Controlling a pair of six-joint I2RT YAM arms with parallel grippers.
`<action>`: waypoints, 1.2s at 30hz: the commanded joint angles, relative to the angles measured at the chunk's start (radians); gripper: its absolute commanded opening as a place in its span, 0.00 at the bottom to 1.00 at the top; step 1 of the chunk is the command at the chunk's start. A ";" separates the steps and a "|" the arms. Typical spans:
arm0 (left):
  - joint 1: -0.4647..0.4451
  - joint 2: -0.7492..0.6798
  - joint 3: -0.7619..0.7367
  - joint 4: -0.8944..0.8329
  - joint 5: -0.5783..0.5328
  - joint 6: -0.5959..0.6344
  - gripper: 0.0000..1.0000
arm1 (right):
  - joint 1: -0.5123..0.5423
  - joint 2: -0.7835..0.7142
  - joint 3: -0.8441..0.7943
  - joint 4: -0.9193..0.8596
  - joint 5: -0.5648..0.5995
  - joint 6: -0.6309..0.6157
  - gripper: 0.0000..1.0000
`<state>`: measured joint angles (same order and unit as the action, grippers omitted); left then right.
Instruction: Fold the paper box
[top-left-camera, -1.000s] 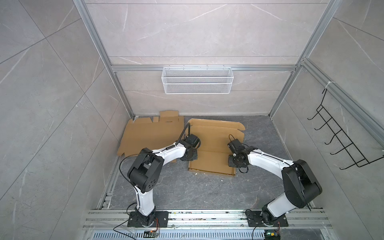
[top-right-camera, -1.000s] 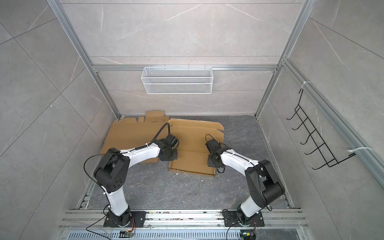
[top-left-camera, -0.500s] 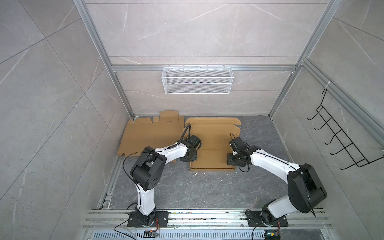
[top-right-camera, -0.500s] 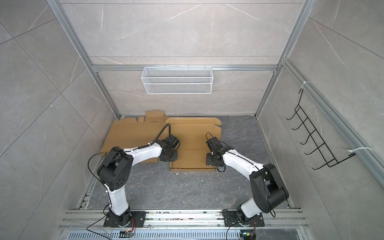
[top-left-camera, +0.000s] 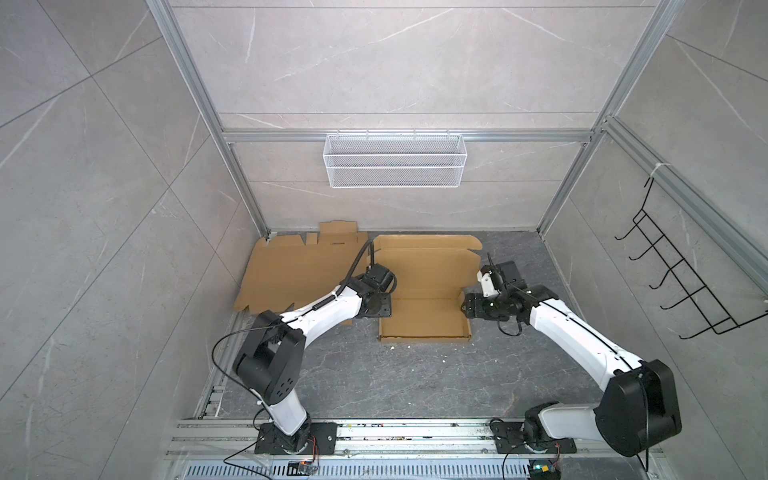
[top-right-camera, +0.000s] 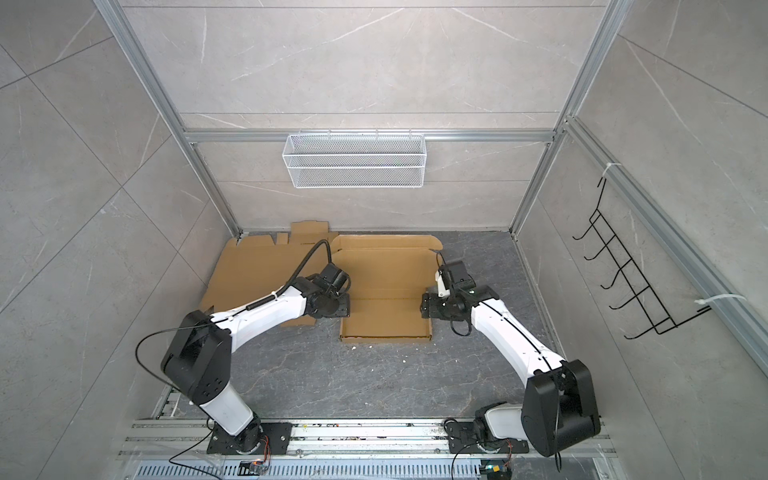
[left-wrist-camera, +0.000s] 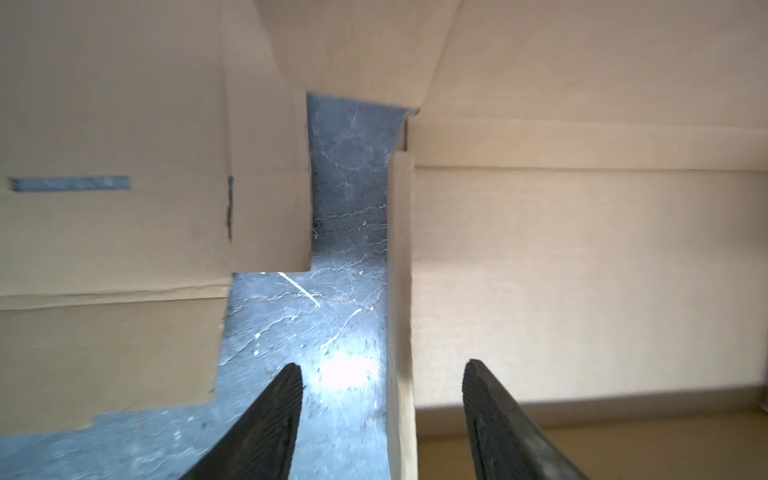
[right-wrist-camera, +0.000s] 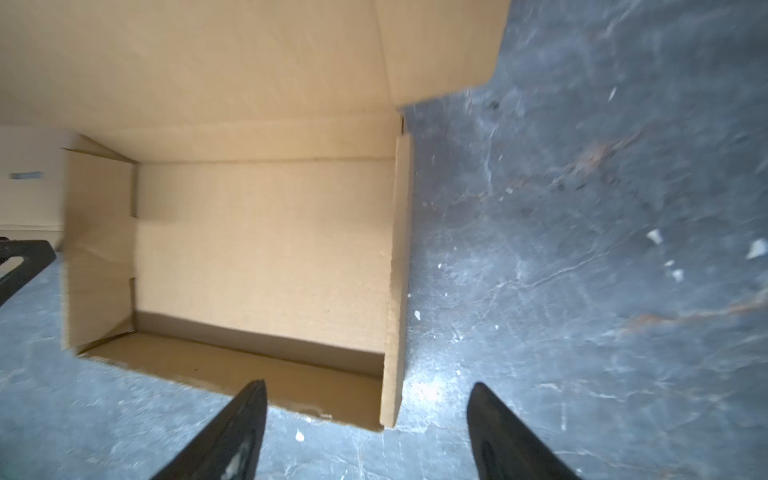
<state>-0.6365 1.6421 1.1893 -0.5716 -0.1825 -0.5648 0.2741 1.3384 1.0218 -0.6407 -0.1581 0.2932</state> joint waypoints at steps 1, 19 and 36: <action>0.007 -0.121 -0.009 -0.029 -0.040 0.103 0.66 | -0.048 -0.043 0.077 -0.086 -0.107 -0.095 0.77; 0.365 0.025 0.274 0.080 0.659 0.536 0.87 | -0.135 0.297 0.550 -0.138 -0.073 -0.365 0.75; 0.399 0.112 0.199 0.349 0.788 0.637 0.73 | -0.148 0.367 0.434 0.093 -0.107 -0.418 0.73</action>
<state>-0.2481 1.7344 1.3693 -0.2722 0.5388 0.0250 0.1333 1.6783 1.4788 -0.6182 -0.2436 -0.1028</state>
